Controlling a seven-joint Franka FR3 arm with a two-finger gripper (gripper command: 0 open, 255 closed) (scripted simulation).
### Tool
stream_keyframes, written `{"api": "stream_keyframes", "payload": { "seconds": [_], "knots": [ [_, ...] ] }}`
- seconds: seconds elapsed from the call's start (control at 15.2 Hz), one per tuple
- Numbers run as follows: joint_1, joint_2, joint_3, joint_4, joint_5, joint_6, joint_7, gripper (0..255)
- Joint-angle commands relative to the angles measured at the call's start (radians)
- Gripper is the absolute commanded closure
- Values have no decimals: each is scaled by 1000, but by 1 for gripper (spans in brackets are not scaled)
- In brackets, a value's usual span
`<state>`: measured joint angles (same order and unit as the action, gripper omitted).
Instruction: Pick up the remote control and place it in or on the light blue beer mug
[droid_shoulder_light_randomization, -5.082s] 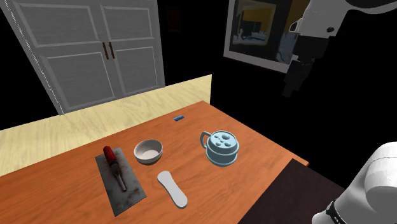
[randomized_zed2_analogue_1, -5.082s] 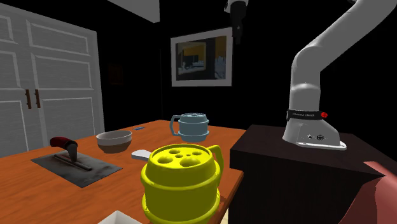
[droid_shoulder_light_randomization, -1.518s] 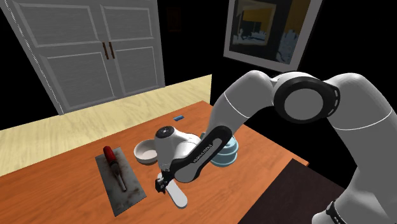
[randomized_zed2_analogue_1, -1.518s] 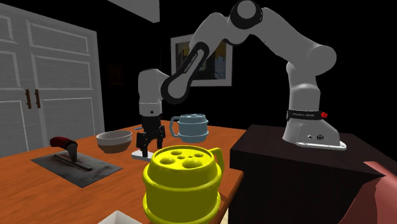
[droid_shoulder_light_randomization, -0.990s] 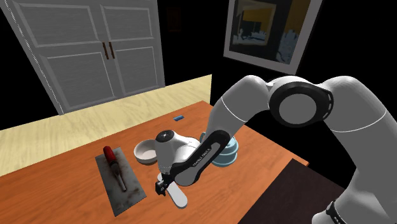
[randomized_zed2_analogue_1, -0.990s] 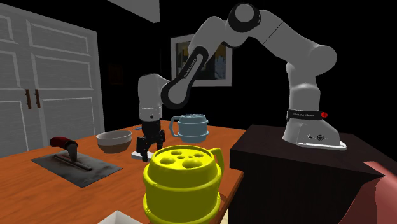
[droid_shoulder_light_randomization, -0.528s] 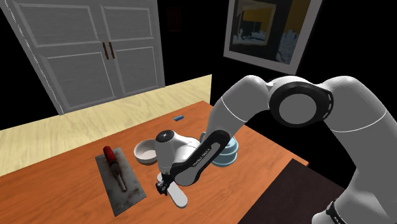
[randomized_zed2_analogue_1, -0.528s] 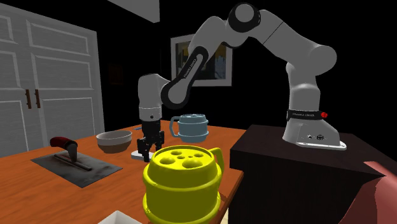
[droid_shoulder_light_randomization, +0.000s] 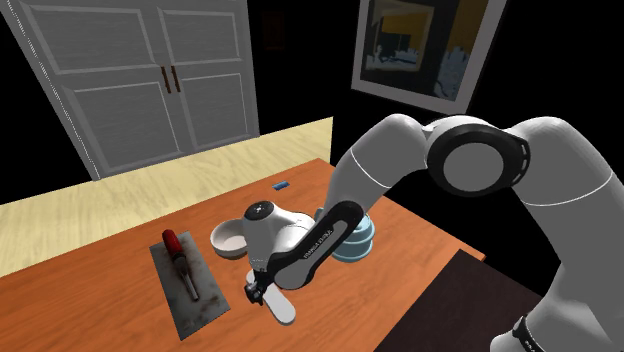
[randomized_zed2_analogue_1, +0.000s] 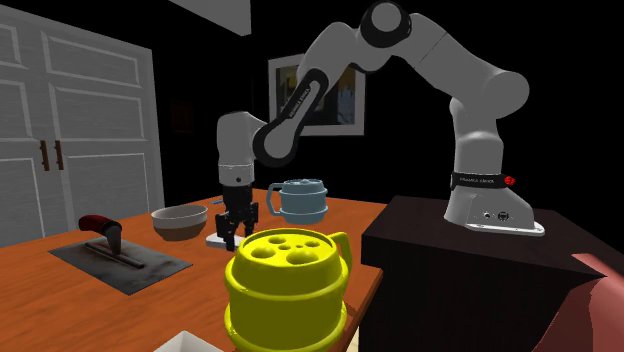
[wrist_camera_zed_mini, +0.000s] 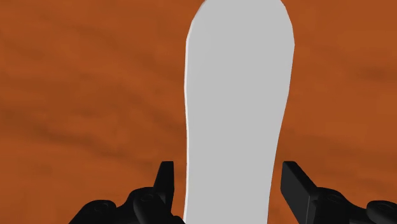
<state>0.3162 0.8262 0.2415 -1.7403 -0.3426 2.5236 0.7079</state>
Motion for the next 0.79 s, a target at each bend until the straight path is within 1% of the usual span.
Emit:
{"api": "stream_keyframes", "payload": {
  "seconds": [0.0, 0.73],
  "knots": [
    [-5, -21, 6, -7, 5, -14, -4, 255],
    [-31, -140, 42, -44, 39, -96, -25, 255]
  ]
}}
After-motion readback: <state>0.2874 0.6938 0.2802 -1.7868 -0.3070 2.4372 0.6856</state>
